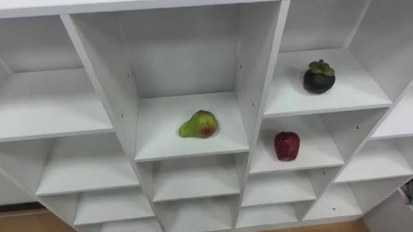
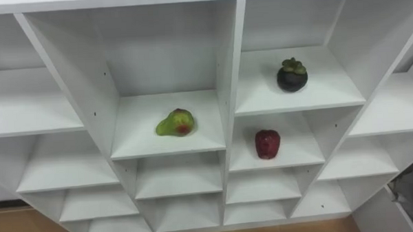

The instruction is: Collect fruits from the closet

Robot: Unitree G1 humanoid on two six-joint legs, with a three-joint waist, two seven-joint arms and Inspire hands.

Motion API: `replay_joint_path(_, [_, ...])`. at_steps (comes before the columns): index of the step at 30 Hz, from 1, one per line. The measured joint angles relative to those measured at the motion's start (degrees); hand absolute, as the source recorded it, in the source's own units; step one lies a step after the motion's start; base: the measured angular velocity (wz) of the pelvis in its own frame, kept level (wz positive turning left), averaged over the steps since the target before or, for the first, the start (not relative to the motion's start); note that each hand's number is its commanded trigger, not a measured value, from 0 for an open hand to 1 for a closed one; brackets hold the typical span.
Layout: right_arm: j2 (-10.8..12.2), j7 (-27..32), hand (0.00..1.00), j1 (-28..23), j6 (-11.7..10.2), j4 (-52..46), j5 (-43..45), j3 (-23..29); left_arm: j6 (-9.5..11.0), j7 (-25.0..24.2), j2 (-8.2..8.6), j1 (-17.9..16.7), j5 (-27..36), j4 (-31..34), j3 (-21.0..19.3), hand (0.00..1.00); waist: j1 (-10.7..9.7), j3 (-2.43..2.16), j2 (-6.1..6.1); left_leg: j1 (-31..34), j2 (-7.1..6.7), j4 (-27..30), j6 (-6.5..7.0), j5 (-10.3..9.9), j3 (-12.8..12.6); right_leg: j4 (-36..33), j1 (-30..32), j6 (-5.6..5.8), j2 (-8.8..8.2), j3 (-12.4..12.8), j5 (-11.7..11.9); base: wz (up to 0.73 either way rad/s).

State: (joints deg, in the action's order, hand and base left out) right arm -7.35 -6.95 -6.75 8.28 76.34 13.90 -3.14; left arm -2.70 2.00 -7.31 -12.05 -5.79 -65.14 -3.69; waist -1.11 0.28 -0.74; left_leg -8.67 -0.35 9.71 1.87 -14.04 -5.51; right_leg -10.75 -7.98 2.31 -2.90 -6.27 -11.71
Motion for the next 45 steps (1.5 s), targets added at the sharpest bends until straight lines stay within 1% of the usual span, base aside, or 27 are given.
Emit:
replay_joint_path(13, [0.00, 0.63, 0.00, -0.15, 0.03, -0.10, -0.09, 0.20, 0.03, -0.43, 0.09, 0.05, 0.14, -0.05, -0.01, 1.00, -0.08, -0.04, -0.12, 0.29, 0.00, -0.01, 0.00, 0.00, -0.02, -0.05, 0.31, 0.00, 0.00, -0.02, 0.00, 0.00])
replay_joint_path(21, [0.02, 3.15, 0.00, -0.08, -0.26, -0.27, -0.15, 0.62, 0.16, -0.47, 0.10, 0.03, 0.13, -0.06, 0.04, 1.00, -0.07, -0.06, -0.24, 0.30, 0.01, -0.04, 0.00, 0.00, -0.03, -0.03, 0.66, 0.00, 0.00, -0.09, 0.00, 0.00])
replay_joint_path(23, [0.02, 4.28, 0.00, -0.13, -1.14, -0.38, -0.41, 0.63, 0.25, -0.24, 0.06, 0.04, 0.18, -0.04, 0.51, 1.00, -0.15, -0.06, -0.20, 0.32, 0.01, -0.04, 0.00, 0.00, -0.05, -0.01, 0.70, 0.00, 0.00, -0.09, 0.00, 0.00])
replay_joint_path(27, [0.03, 6.62, 0.00, -0.35, -2.21, -0.90, -0.48, 0.66, 0.61, 0.18, 0.07, 0.07, 0.79, -0.05, 0.73, 1.00, -0.28, -0.06, -0.18, 0.31, 0.01, -0.09, 0.00, 0.00, -0.13, 0.01, 0.73, 0.00, 0.00, 0.00, 0.00, 0.00])
replay_joint_path(28, [0.03, 7.39, 0.00, -0.50, -2.60, -1.47, -0.45, 1.21, 0.73, 0.36, 0.08, 0.07, 1.70, -0.04, 0.81, 1.00, -0.27, -0.06, -0.13, 0.32, 0.01, -0.12, 0.00, 0.00, -0.27, 0.00, 0.77, 0.00, 0.00, 0.12, 0.00, -0.04])
replay_joint_path(31, [-0.03, 9.57, 0.00, -1.41, -3.41, -4.49, -0.32, 2.56, 0.97, 1.43, 0.04, 0.20, 1.81, -0.01, 0.76, 1.00, -0.23, -0.11, -0.21, 0.36, 0.00, -0.18, 0.00, 0.00, -0.52, -0.01, 1.00, 0.00, 0.01, 0.43, 0.00, -0.05])
replay_joint_path(33, [-0.17, 10.89, 0.00, -2.41, -3.50, -7.26, -0.32, 2.86, 1.43, 1.83, 0.01, 0.38, 1.77, 0.32, 0.59, 1.00, -0.14, -0.09, -0.14, 0.39, 0.00, -0.19, 0.00, 0.00, -0.61, 0.04, 1.07, 0.00, 0.02, 0.52, 0.01, -0.04])
replay_joint_path(34, [-0.26, 12.14, 0.00, -3.31, -3.59, -10.22, -0.33, 3.53, 1.85, 2.27, 0.01, 0.39, 1.79, 0.88, 0.59, 1.00, -0.13, -0.24, -0.43, 0.43, 0.00, -0.18, 0.00, 0.00, -0.75, 0.02, 1.18, -0.02, 0.02, 0.61, 0.03, -0.08])
replay_joint_path(35, [-0.27, 13.61, 0.00, -3.65, -3.90, -14.13, -0.63, 5.00, 2.46, 2.66, 0.02, 0.61, 1.77, 0.99, 0.64, 1.00, -0.19, -0.22, -0.25, 0.51, 0.03, -0.16, 0.01, 0.01, -1.05, 0.02, 1.37, -0.11, 0.03, 0.81, 0.12, -0.12])
replay_joint_path(36, [-0.26, 14.56, 0.00, -3.69, -4.68, -16.09, -1.02, 5.61, 2.81, 2.78, 0.03, 0.79, 1.77, 0.99, 0.66, 1.00, -0.21, -0.20, -0.12, 0.59, 0.07, -0.15, 0.01, 0.01, -1.33, 0.05, 1.56, -0.14, 0.07, 0.98, 0.24, -0.17])
replay_joint_path(37, [-0.25, 16.52, 0.00, -3.55, -7.14, -19.28, -2.27, 6.26, 3.57, 2.89, 0.03, 1.30, 1.78, 0.98, 0.64, 1.00, -0.20, -0.20, 0.08, 0.76, 0.17, -0.09, 0.01, 0.02, -1.68, 0.16, 1.61, -0.21, 0.15, 1.16, 0.46, -0.12])
replay_joint_path(38, [-0.12, 17.81, 0.00, -3.48, -9.24, -22.37, -2.46, 6.61, 4.46, 2.91, 0.01, 1.80, 1.82, 1.19, 0.64, 1.00, -0.20, -0.23, 0.03, 0.92, 0.22, -0.03, 0.01, 0.02, -1.83, 0.12, 2.01, -0.21, 0.21, 1.34, 0.52, -0.09])
replay_joint_path(39, [0.06, 18.25, 0.00, -3.67, -9.84, -24.55, -2.47, 6.78, 4.84, 2.88, 0.02, 1.78, 1.81, 1.69, 0.63, 1.00, -0.17, -0.26, 0.00, 1.02, 0.26, -0.01, -0.01, 0.04, -1.88, 0.12, 2.12, -0.22, 0.27, 1.48, 0.54, -0.05])
replay_joint_path(40, [0.37, 18.64, 0.00, -4.50, -10.47, -30.20, -2.47, 6.79, 5.55, 2.82, 0.03, 1.26, 1.84, 3.21, 0.62, 1.00, -0.20, -0.24, 0.01, 1.16, 0.35, -0.04, -0.04, 0.05, -1.98, 0.15, 2.34, -0.27, 0.37, 1.60, 0.63, -0.05])
replay_joint_path(41, [0.52, 18.98, 0.00, -5.70, -12.01, -35.18, -2.79, 6.65, 6.16, 2.82, -0.05, 0.94, 1.87, 4.04, 0.63, 1.00, -0.21, -0.24, 0.04, 1.18, 0.44, -0.10, -0.08, 0.07, -2.02, 0.19, 2.41, -0.31, 0.45, 1.60, 0.69, 0.00])
replay_joint_path(42, [0.52, 19.23, 0.00, -6.16, -12.78, -37.30, -3.12, 6.45, 6.27, 2.83, -0.11, 0.88, 1.84, 4.42, 0.67, 1.00, -0.20, -0.19, 0.32, 1.18, 0.47, -0.12, -0.10, 0.08, -2.03, 0.22, 2.41, -0.32, 0.48, 1.60, 0.69, 0.00])
replay_joint_path(43, [0.52, 19.84, 0.00, -6.91, -13.82, -40.09, -3.95, 5.92, 6.48, 2.84, -0.15, 0.67, 1.83, 5.28, 0.67, 1.00, -0.19, -0.31, 0.11, 1.17, 0.54, -0.18, -0.16, 0.10, -2.03, 0.24, 2.45, -0.33, 0.56, 1.60, 0.70, 0.00])
replay_joint_path(45, [0.53, 20.45, 0.00, -7.29, -14.47, -42.43, -4.92, 5.03, 6.82, 2.83, -0.14, 0.50, 1.82, 6.07, 0.83, 1.00, -0.18, -0.46, 0.16, 1.21, 0.61, -0.25, -0.20, 0.13, -2.03, 0.25, 2.52, -0.34, 0.63, 1.59, 0.70, 0.00])
